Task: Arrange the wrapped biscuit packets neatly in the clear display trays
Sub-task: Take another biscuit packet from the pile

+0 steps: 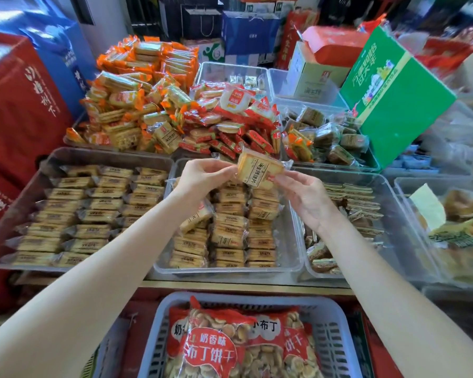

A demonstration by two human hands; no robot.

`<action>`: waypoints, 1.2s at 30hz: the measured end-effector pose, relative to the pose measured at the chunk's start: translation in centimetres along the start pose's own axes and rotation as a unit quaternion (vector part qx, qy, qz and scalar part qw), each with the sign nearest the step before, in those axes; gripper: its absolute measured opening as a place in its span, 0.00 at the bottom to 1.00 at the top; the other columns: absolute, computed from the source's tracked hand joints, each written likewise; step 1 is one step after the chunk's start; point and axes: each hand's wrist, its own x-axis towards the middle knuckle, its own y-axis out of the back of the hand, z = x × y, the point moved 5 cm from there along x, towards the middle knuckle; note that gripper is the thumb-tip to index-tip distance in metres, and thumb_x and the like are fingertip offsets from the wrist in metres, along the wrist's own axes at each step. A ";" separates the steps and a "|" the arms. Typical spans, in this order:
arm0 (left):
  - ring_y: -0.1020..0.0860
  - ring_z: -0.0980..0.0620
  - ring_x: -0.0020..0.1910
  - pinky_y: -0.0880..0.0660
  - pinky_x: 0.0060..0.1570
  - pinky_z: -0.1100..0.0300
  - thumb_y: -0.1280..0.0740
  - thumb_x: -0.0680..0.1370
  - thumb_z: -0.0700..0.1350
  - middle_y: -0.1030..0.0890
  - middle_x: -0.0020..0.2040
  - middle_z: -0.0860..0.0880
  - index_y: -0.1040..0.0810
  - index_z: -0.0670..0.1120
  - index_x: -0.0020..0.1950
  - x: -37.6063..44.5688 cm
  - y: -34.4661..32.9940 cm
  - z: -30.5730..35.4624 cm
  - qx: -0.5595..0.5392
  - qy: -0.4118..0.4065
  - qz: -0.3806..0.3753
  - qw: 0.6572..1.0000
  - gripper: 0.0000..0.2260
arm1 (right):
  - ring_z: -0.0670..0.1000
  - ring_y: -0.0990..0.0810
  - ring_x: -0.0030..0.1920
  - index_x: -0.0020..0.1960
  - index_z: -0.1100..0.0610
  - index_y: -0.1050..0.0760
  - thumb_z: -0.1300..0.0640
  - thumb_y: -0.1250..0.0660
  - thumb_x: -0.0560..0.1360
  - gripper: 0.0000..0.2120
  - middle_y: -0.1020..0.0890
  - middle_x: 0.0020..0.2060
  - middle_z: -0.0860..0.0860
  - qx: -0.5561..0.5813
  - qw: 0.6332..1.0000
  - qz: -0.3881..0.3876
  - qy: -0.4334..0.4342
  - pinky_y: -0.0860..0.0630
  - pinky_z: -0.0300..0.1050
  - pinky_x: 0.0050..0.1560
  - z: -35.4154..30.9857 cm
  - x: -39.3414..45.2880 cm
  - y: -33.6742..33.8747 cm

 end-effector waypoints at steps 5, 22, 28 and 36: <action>0.18 0.54 0.44 0.22 0.48 0.64 0.29 0.74 0.43 0.15 0.41 0.47 0.18 0.46 0.39 -0.3 0.2 0.5 -0.022 0.024 0.021 0.999 0.04 | 0.49 0.17 0.37 0.37 0.60 0.17 0.65 0.33 0.72 0.08 0.15 0.37 0.54 0.081 0.995 0.063 0.003 0.22 0.39 0.37 -0.3 -0.2 -0.7; 0.19 0.55 0.40 0.21 0.44 0.65 0.29 0.74 0.43 0.17 0.44 0.47 0.21 0.46 0.46 0.0 1.9 1.8 -0.074 0.039 0.078 0.994 0.03 | 0.53 0.17 0.43 0.54 0.64 0.19 0.61 0.32 0.75 0.10 0.16 0.45 0.55 -0.375 0.879 0.203 0.211 0.20 0.48 0.50 -4.4 -0.3 -3.2; 0.19 0.54 0.35 0.20 0.42 0.64 0.31 0.74 0.36 0.18 0.37 0.46 0.20 0.42 0.42 0.2 1.8 2.1 -0.141 0.046 0.000 0.989 0.03 | 0.46 0.17 0.37 0.43 0.55 0.19 0.64 0.33 0.75 0.07 0.16 0.36 0.48 -0.167 0.964 0.169 0.121 0.19 0.39 0.43 -3.0 0.0 -2.1; 0.20 0.58 0.31 0.25 0.29 0.68 0.33 0.77 0.37 0.19 0.36 0.48 0.22 0.43 0.43 1.6 3.7 1.3 -0.013 0.035 0.026 0.999 0.04 | 0.49 0.17 0.41 0.44 0.56 0.18 0.63 0.33 0.76 0.06 0.15 0.38 0.51 -0.161 0.963 0.189 0.104 0.19 0.41 0.46 -1.3 1.3 -3.1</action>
